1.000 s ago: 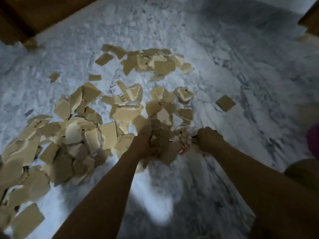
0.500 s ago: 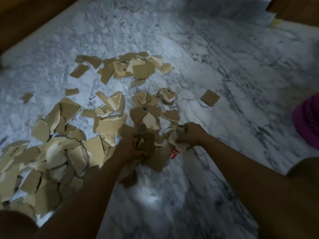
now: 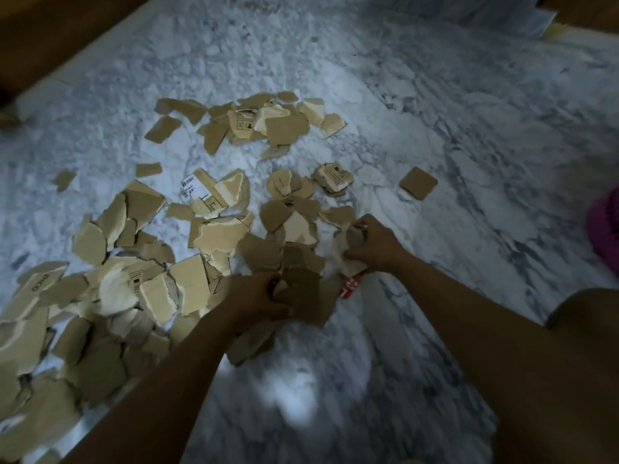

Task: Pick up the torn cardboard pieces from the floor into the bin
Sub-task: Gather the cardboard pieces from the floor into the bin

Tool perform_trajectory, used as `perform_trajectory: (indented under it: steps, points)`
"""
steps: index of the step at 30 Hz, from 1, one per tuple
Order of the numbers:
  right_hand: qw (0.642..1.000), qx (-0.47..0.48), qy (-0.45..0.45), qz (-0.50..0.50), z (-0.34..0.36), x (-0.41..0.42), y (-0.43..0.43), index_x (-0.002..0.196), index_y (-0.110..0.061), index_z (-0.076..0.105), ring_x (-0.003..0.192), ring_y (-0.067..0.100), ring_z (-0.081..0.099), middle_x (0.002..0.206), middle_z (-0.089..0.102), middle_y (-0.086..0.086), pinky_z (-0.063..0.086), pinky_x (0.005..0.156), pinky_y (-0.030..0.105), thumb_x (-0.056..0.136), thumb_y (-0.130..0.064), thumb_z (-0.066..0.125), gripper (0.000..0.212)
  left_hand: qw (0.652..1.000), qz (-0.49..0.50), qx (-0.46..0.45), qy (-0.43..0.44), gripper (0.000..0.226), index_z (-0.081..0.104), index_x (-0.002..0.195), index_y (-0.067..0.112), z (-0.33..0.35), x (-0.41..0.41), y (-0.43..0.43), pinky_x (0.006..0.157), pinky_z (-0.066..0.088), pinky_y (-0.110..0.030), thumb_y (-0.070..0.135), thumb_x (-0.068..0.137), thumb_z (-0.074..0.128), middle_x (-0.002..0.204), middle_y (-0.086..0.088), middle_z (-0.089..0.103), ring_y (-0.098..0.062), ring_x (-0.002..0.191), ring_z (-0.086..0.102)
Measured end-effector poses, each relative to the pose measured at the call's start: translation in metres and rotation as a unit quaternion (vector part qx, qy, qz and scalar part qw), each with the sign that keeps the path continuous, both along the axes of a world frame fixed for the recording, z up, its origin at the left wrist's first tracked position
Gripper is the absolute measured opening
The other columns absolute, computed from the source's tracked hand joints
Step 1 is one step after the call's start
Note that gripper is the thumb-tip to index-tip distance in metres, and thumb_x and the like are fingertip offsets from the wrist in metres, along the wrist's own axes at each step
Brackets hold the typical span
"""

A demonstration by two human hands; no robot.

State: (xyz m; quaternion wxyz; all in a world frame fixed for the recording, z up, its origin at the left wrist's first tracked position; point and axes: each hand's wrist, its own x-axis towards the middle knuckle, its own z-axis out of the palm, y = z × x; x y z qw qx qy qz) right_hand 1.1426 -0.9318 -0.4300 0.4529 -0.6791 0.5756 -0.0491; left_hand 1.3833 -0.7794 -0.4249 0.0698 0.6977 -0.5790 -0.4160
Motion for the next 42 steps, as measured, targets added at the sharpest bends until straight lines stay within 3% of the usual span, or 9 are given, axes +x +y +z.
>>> perform_trajectory:
  steps: [3,7,12,18,23,28,32,37,42]
  points:
    - [0.999,-0.027,0.044,-0.005,0.018,-0.026,-0.013,0.108,-0.011,0.062,0.085,0.022,0.066,0.103,0.064,0.008,0.060,0.055,0.033,0.072,-0.018,0.084,0.043,0.995,-0.088,0.027,-0.034,0.045,0.068,0.111,0.015,-0.007,-0.031,-0.020,0.088,0.051,-0.037,0.029,0.071,0.083,0.106,-0.004,0.069,-0.022,0.099,0.064]
    - [0.975,-0.024,0.200,0.098,-0.004,-0.055,0.000,0.090,-0.012,0.054,0.081,0.021,0.056,0.109,0.062,0.017,0.044,0.055,0.026,0.073,-0.021,0.078,0.031,0.971,-0.149,0.044,-0.181,0.071,0.049,0.135,0.026,-0.029,-0.067,-0.026,0.103,0.038,-0.041,0.059,0.073,0.059,0.137,-0.012,0.047,-0.032,0.126,0.043]
    - [0.965,0.007,0.227,0.130,-0.045,-0.076,0.039,0.117,-0.009,0.056,0.109,0.029,0.057,0.125,0.056,0.015,0.041,0.078,0.027,0.078,-0.034,0.077,0.051,0.964,-0.114,-0.014,-0.241,0.074,0.036,0.144,0.034,-0.041,-0.071,-0.012,0.095,0.042,-0.045,0.054,0.079,0.065,0.140,-0.009,0.043,-0.034,0.125,0.044]
    - [0.970,-0.008,0.166,0.179,-0.017,-0.035,0.011,0.115,-0.010,0.061,0.107,0.028,0.059,0.122,0.058,0.013,0.046,0.078,0.028,0.072,-0.038,0.083,0.055,0.998,-0.012,-0.051,-0.045,0.089,0.045,0.139,0.019,-0.010,-0.034,-0.002,0.085,0.051,-0.037,0.061,0.062,0.060,0.119,-0.007,0.065,-0.027,0.107,0.063]
    - [0.936,-0.041,0.216,0.274,-0.034,0.009,0.035,0.120,-0.013,0.050,0.118,0.041,0.042,0.134,0.035,0.017,0.046,0.089,0.043,0.074,-0.040,0.080,0.061,0.997,0.063,-0.005,-0.042,0.093,0.023,0.150,0.015,-0.001,-0.008,0.013,0.082,0.045,-0.029,0.032,0.077,0.078,0.125,-0.016,0.063,-0.033,0.111,0.061]
    - [0.947,-0.061,0.183,0.255,-0.042,0.010,0.057,0.119,-0.009,0.044,0.106,0.034,0.057,0.123,0.053,0.016,0.038,0.070,0.031,0.084,-0.020,0.071,0.046,0.994,0.085,0.023,-0.067,0.071,0.054,0.133,0.018,0.002,-0.007,0.012,0.078,0.037,-0.024,0.031,0.070,0.084,0.118,-0.006,0.064,-0.026,0.109,0.059]
    - [0.956,0.025,0.182,0.230,-0.013,-0.007,0.027,0.136,-0.003,0.040,0.111,0.034,0.059,0.126,0.055,0.020,0.051,0.078,0.035,0.077,-0.022,0.080,0.073,0.993,0.083,0.025,-0.084,0.063,0.061,0.122,0.016,0.026,-0.013,-0.014,0.075,0.040,-0.026,0.032,0.066,0.086,0.108,-0.006,0.065,-0.022,0.098,0.060]
    - [0.968,0.004,0.195,0.161,0.054,-0.038,-0.050,0.099,-0.008,0.060,0.087,0.026,0.064,0.095,0.060,0.010,0.054,0.061,0.031,0.074,-0.029,0.083,0.040,0.992,0.065,0.032,-0.102,0.045,0.069,0.101,0.014,0.067,-0.030,-0.077,0.072,0.051,-0.030,0.029,0.063,0.088,0.099,-0.007,0.070,-0.021,0.090,0.064]
    - [0.976,-0.020,0.195,0.091,0.075,-0.065,-0.125,0.086,-0.012,0.060,0.071,0.022,0.064,0.094,0.063,0.012,0.049,0.049,0.026,0.072,-0.029,0.083,0.032,0.994,-0.041,0.019,-0.103,0.041,0.066,0.110,0.006,0.071,-0.065,-0.148,0.081,0.046,-0.031,0.024,0.075,0.078,0.105,-0.007,0.067,-0.025,0.103,0.063]
